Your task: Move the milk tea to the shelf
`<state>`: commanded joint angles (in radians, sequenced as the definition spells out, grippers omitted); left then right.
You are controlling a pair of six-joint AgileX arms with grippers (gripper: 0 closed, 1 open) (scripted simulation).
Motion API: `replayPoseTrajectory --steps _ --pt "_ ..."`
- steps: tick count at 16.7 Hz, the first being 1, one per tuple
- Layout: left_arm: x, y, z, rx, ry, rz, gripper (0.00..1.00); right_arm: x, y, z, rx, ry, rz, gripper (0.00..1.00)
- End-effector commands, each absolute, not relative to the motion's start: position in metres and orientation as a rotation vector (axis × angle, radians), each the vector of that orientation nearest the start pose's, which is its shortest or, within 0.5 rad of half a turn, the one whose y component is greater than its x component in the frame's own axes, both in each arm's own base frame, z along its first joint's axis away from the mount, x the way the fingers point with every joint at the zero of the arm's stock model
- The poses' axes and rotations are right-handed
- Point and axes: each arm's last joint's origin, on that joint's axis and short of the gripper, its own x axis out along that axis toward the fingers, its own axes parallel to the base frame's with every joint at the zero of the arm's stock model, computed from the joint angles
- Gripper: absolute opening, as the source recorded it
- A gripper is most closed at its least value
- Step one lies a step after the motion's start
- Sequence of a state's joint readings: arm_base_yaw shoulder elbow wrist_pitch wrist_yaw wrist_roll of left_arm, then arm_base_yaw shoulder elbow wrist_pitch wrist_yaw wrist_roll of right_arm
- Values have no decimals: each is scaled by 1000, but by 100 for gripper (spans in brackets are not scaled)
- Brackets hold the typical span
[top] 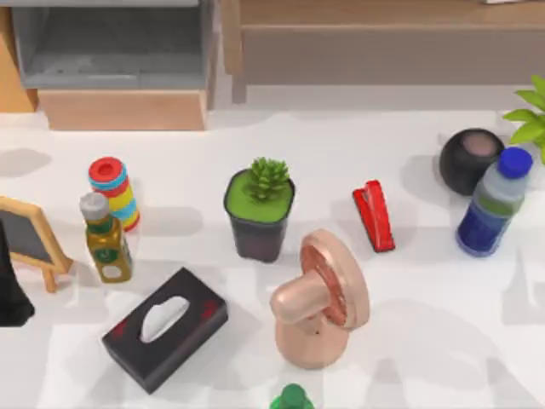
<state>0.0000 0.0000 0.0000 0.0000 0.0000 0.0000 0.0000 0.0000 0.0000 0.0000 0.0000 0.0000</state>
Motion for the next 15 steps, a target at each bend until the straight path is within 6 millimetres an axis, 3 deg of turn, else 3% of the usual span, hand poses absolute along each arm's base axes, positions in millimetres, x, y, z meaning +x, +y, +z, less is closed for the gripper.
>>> replayPoseTrajectory --steps 4,8,12,15 --pt "106 -1 160 0 0 0 100 107 -2 164 -1 -8 -2 100" --pt "106 -1 160 0 0 0 100 118 -10 183 -9 -38 -7 100" --pt "106 -1 160 0 0 0 100 147 -29 200 -17 -32 -8 100" --pt "106 -1 160 0 0 0 100 180 -57 200 -12 0 -9 100"
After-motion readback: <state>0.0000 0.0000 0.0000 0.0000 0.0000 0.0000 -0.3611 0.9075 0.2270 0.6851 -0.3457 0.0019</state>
